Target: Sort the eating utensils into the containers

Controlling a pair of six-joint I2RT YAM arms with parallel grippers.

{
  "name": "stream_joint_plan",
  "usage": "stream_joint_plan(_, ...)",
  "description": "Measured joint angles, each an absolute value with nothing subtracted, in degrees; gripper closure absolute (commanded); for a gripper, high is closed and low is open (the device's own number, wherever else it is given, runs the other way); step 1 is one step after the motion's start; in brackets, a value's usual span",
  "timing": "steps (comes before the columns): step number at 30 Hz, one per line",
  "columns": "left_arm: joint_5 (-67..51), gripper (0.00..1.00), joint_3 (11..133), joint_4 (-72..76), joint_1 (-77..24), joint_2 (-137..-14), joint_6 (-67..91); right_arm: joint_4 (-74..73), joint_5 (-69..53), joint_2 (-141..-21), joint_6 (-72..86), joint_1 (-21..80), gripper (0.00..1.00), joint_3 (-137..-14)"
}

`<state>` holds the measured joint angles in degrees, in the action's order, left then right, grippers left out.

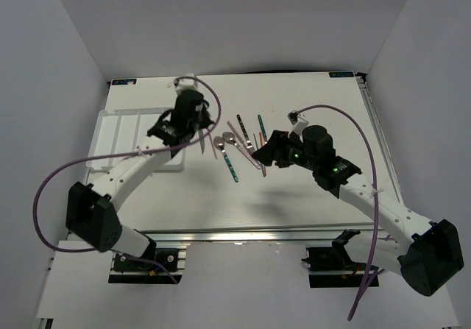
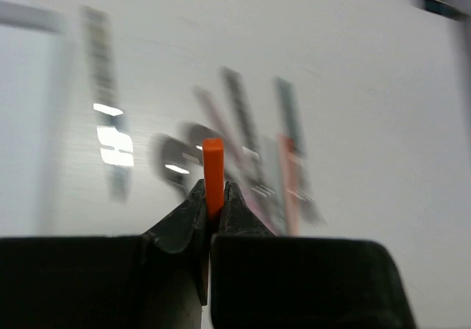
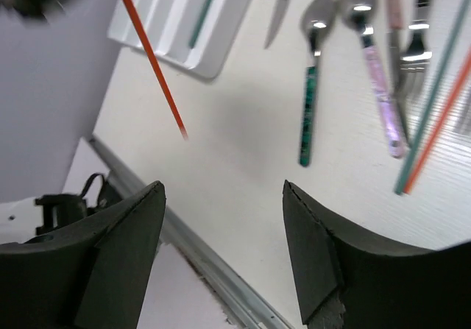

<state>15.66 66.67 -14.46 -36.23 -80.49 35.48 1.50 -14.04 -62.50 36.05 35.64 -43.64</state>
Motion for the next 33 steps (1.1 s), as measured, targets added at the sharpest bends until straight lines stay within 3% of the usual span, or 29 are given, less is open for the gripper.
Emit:
stream_joint_plan(6,29.5,1.00,83.2,-30.3,-21.0,-96.4,21.3,-5.2,-7.8,-62.3,34.3,35.3,0.27,-44.8)
stream_joint_plan(7,30.5,1.00,85.5,-31.8,-19.8,-99.5,19.3,-5.9,-7.5,-62.3,34.0,35.3,0.21,-44.8)
stream_joint_plan(11,32.4,1.00,91.4,-36.4,-17.5,-110.0,13.6,-8.1,-6.3,-61.9,32.6,35.3,0.14,-44.8)
stream_joint_plan(16,32.9,0.96,92.2,-39.2,-16.6,-117.3,10.7,-10.2,-4.8,-60.2,30.7,35.3,0.12,-44.8)
stream_joint_plan(19,33.1,0.68,92.3,-39.6,-16.5,-118.5,10.0,-10.6,-4.3,-60.0,29.6,35.3,0.12,-44.8)
stream_joint_plan(20,33.1,0.54,92.4,-39.7,-16.4,-118.5,10.0,-10.7,-4.1,-60.1,29.3,35.3,0.12,-44.8)
stream_joint_plan(22,33.2,0.42,92.5,-40.3,-16.4,-118.4,10.1,-10.7,-3.5,-60.6,28.9,35.3,0.13,-44.8)
stream_joint_plan(24,33.2,0.31,92.4,-40.4,-16.4,-118.2,10.3,-10.9,-2.8,-62.6,28.5,35.3,0.13,-45.3)
stream_joint_plan(28,33.0,0.22,92.2,-40.8,-16.4,-116.1,11.1,-12.5,-0.5,-71.2,27.7,35.3,0.17,-48.8)
stream_joint_plan(29,33.0,0.12,92.2,-41.0,-16.4,-115.0,11.3,-12.8,0.3,-73.6,27.5,35.3,0.17,-49.7)
stream_joint_plan(30,33.0,0.09,92.2,-41.4,-16.4,-113.9,11.5,-13.4,1.3,-75.8,27.4,35.3,0.18,-50.6)
stream_joint_plan(31,33.0,0.02,92.2,-42.0,-16.4,-112.3,12.1,-13.9,2.3,-77.8,27.4,35.3,0.24,-51.5)
stream_joint_plan(33,33.0,0.02,91.3,-42.3,-16.4,-108.4,13.2,-15.4,5.0,-81.7,27.1,35.3,0.34,-53.9)
